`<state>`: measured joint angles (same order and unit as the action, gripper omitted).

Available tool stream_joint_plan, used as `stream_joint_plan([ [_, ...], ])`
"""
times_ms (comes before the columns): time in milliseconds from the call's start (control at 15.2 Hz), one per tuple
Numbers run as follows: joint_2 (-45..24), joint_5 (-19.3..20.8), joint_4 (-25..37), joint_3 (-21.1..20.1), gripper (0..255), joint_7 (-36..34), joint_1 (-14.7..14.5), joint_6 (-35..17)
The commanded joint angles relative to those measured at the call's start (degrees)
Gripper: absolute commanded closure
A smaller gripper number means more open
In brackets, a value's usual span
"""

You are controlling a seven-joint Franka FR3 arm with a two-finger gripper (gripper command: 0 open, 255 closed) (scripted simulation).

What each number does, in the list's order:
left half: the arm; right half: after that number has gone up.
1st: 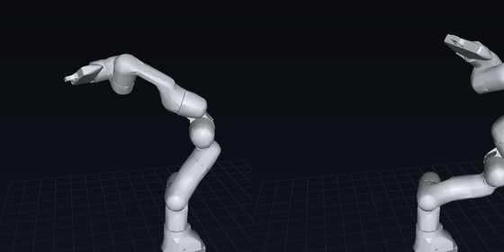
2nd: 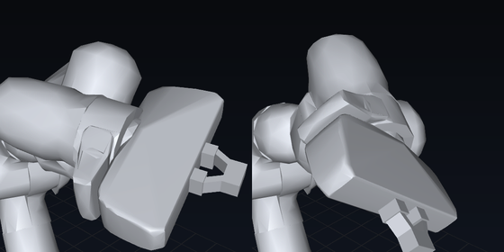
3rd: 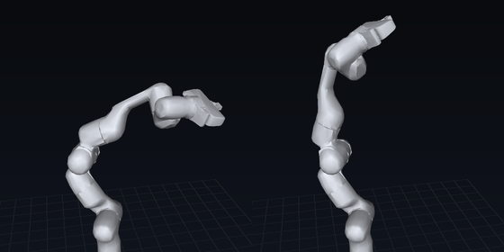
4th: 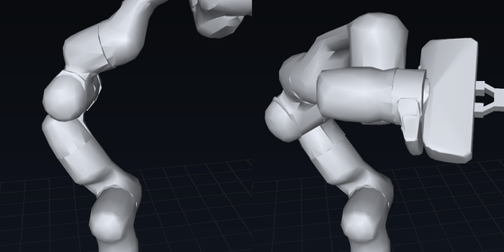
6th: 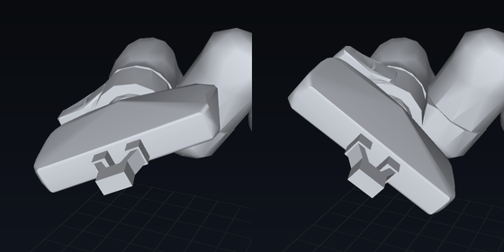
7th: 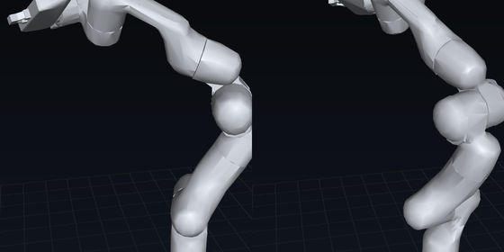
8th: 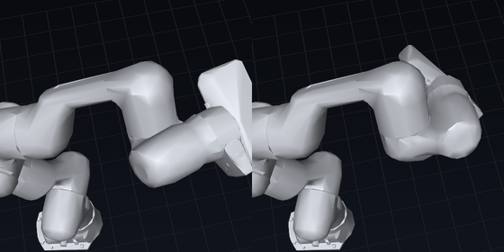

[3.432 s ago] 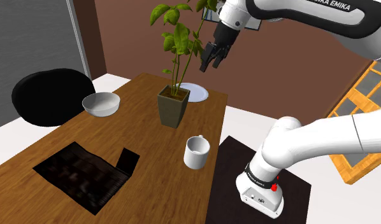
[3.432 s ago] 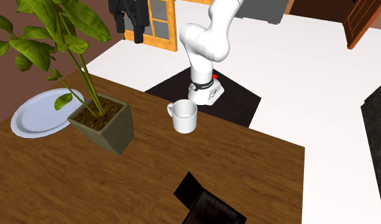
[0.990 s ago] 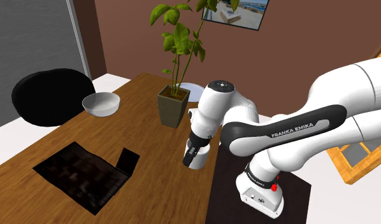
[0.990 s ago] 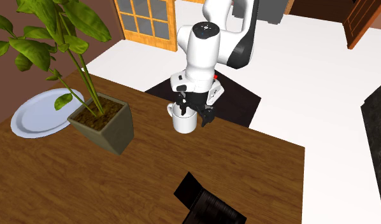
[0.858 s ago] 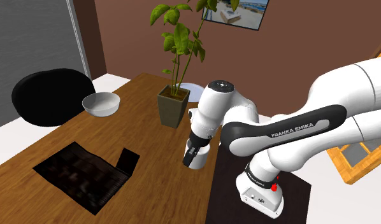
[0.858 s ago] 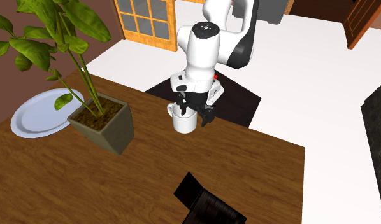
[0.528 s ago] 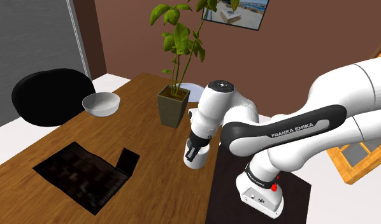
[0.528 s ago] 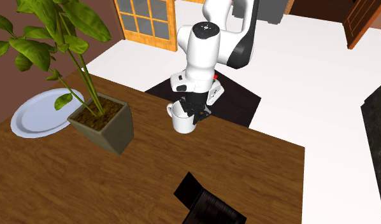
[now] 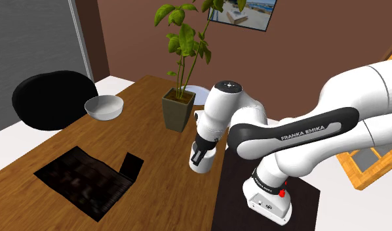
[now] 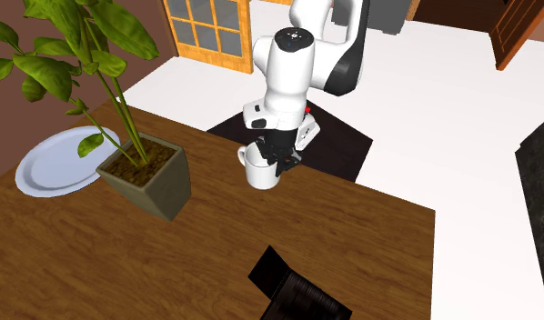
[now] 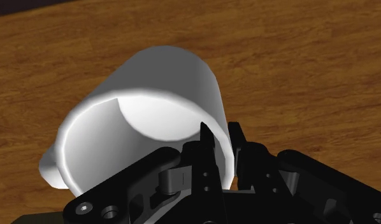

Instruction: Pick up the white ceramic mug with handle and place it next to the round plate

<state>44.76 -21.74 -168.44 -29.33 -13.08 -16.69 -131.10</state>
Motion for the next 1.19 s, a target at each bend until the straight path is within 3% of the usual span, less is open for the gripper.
stream_joint_plan([
  [0, 1.11, 0.47, 0.88, 0.53, 255, -0.02, 0.09, 1.95],
  [1122, 7.58, 4.85, 10.74, 5.47, 255, 0.20, 1.53, 18.06],
])
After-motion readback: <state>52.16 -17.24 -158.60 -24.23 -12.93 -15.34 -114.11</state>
